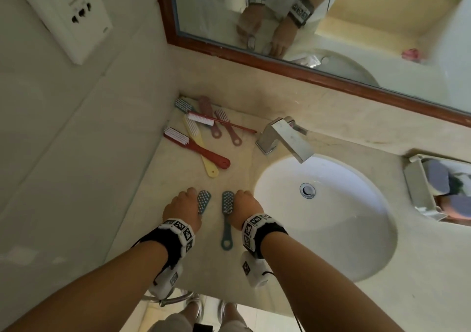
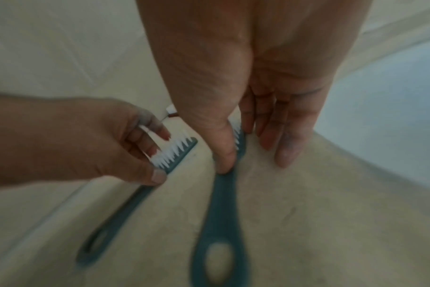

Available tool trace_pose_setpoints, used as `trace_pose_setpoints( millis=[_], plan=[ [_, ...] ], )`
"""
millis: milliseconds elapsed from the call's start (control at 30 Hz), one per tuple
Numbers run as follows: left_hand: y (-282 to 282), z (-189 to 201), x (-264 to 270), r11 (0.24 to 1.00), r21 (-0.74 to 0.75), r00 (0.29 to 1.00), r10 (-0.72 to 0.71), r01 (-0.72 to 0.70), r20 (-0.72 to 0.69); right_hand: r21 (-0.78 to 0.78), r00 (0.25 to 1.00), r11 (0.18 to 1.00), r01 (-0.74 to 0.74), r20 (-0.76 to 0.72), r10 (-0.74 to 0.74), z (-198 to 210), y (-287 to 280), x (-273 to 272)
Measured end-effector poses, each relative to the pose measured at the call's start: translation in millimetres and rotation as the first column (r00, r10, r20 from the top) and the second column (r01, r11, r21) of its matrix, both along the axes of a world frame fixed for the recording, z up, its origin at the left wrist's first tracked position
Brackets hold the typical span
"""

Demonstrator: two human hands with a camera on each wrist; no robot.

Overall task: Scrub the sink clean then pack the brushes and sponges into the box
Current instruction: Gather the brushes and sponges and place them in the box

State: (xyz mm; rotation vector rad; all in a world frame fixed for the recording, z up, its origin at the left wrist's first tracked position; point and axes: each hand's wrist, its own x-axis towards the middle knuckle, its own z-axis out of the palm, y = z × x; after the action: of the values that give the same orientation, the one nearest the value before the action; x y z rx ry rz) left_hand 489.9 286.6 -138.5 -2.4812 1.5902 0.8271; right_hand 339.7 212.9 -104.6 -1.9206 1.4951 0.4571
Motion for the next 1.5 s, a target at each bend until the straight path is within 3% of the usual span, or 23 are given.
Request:
trace_pose_setpoints(
  millis=[167, 433, 533, 767, 900, 1000, 1233, 1500],
  plan=[
    [-4, -4, 3, 0.997, 0.028, 0.997, 0.071, -0.07, -0.037, 0.014, 0.998, 0.999, 0.04, -0.043, -0.04, 3, 0, 6],
    [-10, -4, 0, 0.99, 0.127, 0.986, -0.086, 0.069, 0.141, 0.046, 0.998, 0.997, 0.056, -0.031, -0.054, -3, 0, 8],
    [-10, -5, -2, 0.988, 0.145, 0.985, -0.083, 0.06, 0.154, 0.058, 0.995, 0.993, 0.103, -0.003, -0.103, -6, -1, 7],
    [-9, 3, -5, 0.989, 0.095, 0.984, -0.128, 0.117, 0.122, 0.034, 0.998, 0.998, 0.047, 0.044, -0.049, -3, 1, -1],
    [-15, 27, 1, 0.992, 0.067, 0.987, -0.117, 0.111, 0.105, -0.021, 0.998, 1.0, 0.017, 0.057, -0.016, 15, -6, -8],
    [-33, 59, 3, 0.997, -0.038, 0.992, -0.069, 0.074, 0.104, -0.126, 0.995, 0.991, 0.036, 0.094, -0.024, 42, -19, -9],
    [-101, 151, 2, 0.94, -0.339, 0.993, -0.009, -0.033, -0.119, -0.431, 0.969, 0.886, 0.171, 0.237, -0.072, 153, -59, -28],
    [-154, 292, -74, 0.732, -0.678, 0.972, -0.205, 0.075, -0.114, -0.62, 0.916, 0.692, 0.371, 0.368, -0.161, 295, -77, -101]
  ],
)
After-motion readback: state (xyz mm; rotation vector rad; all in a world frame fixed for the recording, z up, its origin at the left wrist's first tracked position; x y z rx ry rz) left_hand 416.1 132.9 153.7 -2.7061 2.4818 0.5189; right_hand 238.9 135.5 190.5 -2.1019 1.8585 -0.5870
